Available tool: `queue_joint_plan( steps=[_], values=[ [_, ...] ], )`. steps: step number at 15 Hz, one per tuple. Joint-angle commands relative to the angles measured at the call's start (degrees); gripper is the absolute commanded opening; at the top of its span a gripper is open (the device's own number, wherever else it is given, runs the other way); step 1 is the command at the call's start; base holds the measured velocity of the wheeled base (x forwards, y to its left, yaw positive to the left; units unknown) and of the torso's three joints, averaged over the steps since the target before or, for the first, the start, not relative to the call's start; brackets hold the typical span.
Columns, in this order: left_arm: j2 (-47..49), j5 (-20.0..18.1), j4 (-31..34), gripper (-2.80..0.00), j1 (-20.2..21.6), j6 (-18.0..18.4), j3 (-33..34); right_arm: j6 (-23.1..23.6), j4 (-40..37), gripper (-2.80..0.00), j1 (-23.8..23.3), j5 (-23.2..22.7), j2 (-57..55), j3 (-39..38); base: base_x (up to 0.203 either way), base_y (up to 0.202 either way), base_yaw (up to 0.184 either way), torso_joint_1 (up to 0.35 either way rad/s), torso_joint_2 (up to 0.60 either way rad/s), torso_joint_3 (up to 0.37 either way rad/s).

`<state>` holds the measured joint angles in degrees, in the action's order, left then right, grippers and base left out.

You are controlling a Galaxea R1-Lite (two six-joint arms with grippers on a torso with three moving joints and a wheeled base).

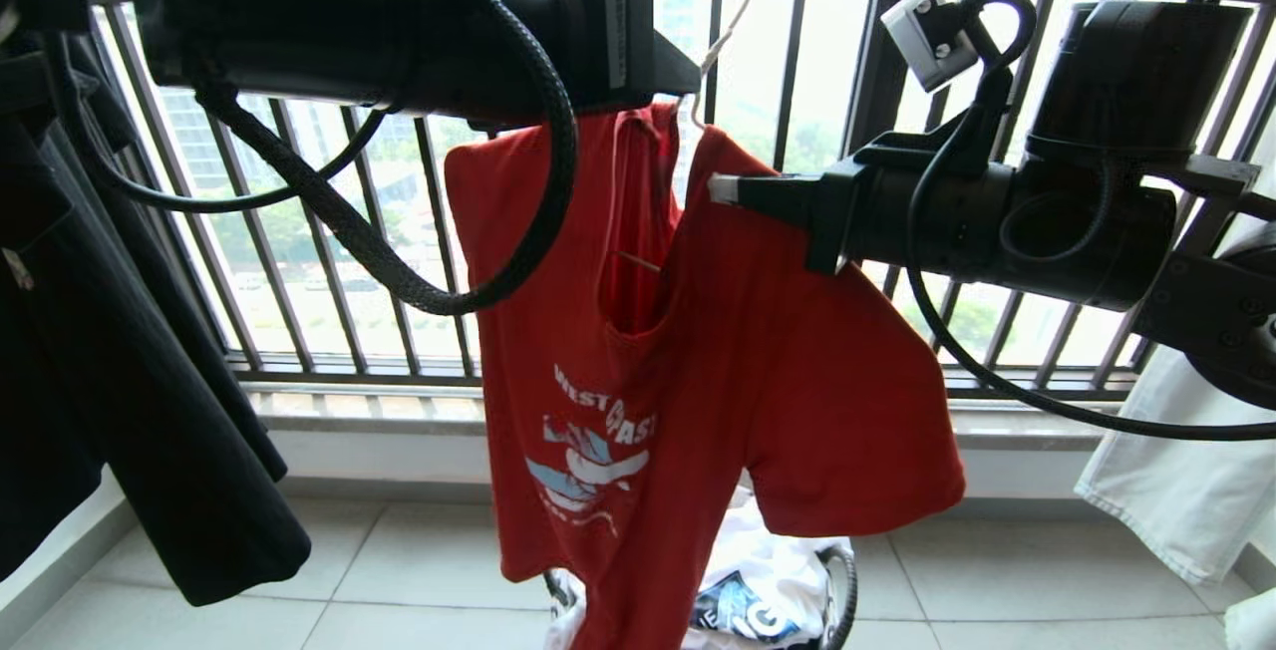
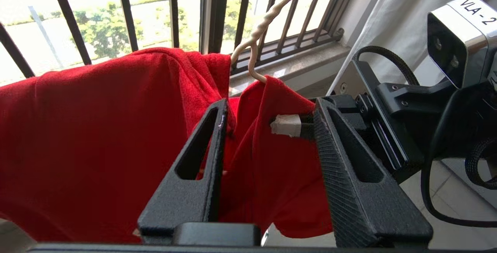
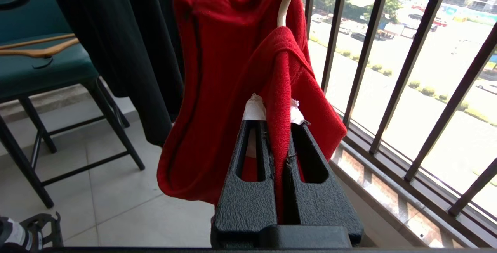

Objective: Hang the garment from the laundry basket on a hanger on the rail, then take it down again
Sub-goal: Hang the clothes on the clothes rack

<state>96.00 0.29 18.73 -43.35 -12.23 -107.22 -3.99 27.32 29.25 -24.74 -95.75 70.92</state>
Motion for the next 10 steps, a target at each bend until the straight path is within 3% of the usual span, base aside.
queue_joint_plan(
  steps=[1,7,8,10],
  values=[
    [-0.6,0.2,0.4,0.00,-0.6,-0.1,0.9,-0.1,0.2,-2.80,-0.5,-0.2,0.7,0.0,0.000,0.000,0.000,0.000,0.00,0.000],
    [-9.7,3.4,-0.1,0.00,-0.4,-0.5,13.0,-2.0,0.9,-2.80,-2.8,-0.2,1.3,0.4,0.000,0.000,0.000,0.000,0.00,0.000],
    [-12.0,4.6,-0.2,-2.80,-0.2,-1.1,15.1,-2.1,2.5,-2.80,-3.3,-0.2,1.2,0.3,0.000,0.000,0.000,0.000,0.00,0.000],
    [-15.7,5.4,-0.2,-2.80,1.6,-5.0,18.7,-1.9,3.3,-2.80,-4.7,0.0,0.8,0.3,0.000,0.000,0.000,0.000,0.00,0.000]
  ],
)
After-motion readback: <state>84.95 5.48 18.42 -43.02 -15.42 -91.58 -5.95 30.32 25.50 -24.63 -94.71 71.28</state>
